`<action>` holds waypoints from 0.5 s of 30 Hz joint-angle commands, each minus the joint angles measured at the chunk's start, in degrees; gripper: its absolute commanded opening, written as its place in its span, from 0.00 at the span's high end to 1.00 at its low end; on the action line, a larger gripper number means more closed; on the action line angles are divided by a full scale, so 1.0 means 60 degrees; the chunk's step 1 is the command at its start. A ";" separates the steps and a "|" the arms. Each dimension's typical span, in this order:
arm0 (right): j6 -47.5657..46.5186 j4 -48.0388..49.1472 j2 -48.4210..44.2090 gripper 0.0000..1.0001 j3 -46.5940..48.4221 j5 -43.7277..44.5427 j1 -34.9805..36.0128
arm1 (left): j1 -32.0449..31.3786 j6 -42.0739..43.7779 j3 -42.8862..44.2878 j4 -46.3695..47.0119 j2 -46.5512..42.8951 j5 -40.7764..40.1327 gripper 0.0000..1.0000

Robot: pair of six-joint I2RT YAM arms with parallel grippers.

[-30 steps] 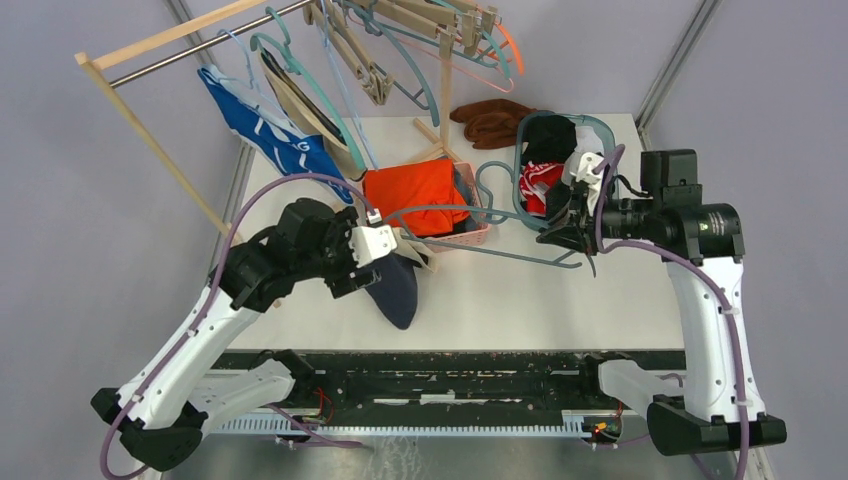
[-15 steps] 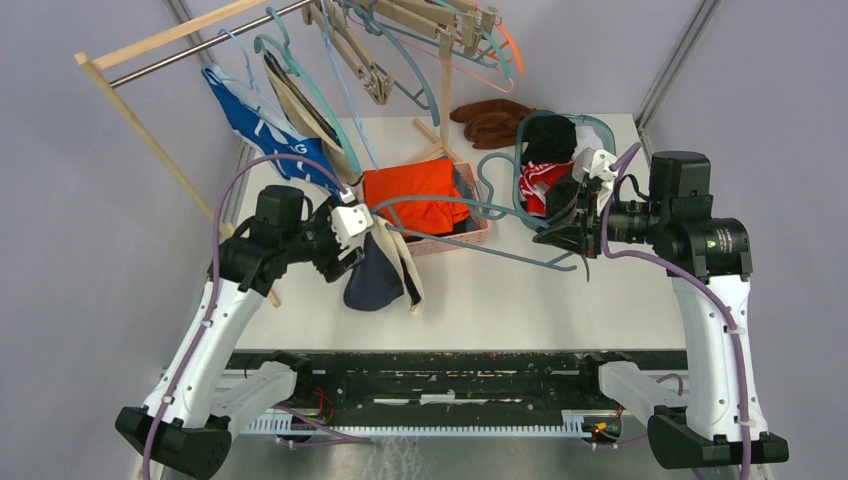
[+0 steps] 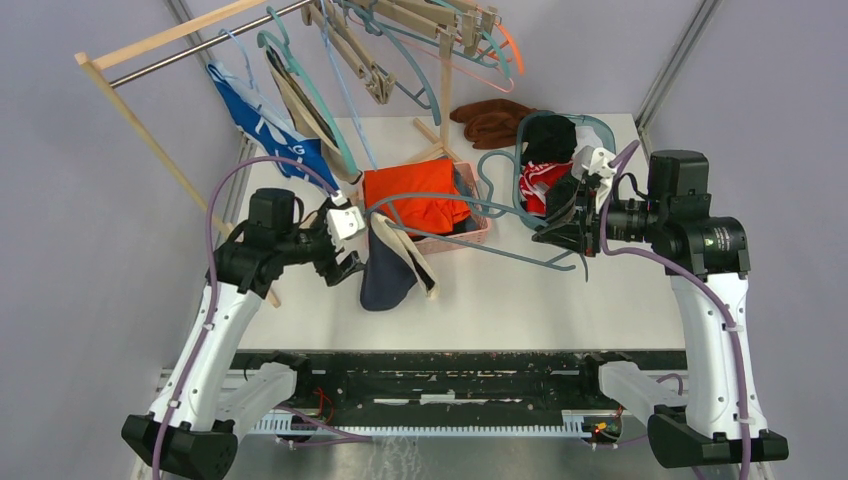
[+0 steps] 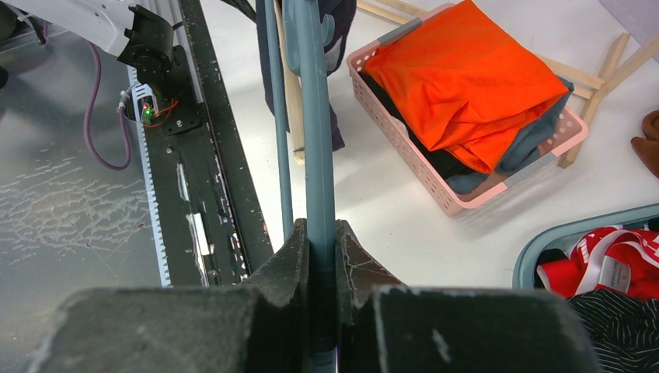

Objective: Remove the underwear clipped to the hanger
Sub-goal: Remove the underwear from the hanger.

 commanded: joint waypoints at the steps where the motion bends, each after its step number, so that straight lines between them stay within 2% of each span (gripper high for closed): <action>1: 0.0240 0.0467 0.0033 0.99 0.0334 -0.0376 -0.0032 | 0.0131 0.0676 0.0364 -0.0370 -0.0207 0.0137 0.16; 6: 0.0525 0.0731 0.0021 0.99 0.0213 -0.0488 -0.0027 | 0.0132 -0.0528 0.0177 0.0387 -0.0329 0.2030 0.15; 8: 0.0676 0.0827 0.0031 0.99 0.0179 -0.0620 -0.0029 | 0.0131 -0.1805 -0.0250 0.1616 -0.0416 0.2393 0.08; 11: 0.0932 0.1032 0.0082 0.99 0.0120 -0.0833 -0.0020 | 0.0130 -0.3084 -0.0752 0.3238 -0.0382 0.2484 0.07; 13: 0.1012 0.1105 0.0060 0.99 0.0090 -0.0889 -0.0028 | 0.0121 -0.3454 -0.0917 0.3670 -0.0320 0.2557 0.11; 15: 0.1037 0.1120 0.0028 0.99 0.0061 -0.0876 -0.0039 | 0.0118 -0.3714 -0.1023 0.3942 -0.0262 0.2579 0.24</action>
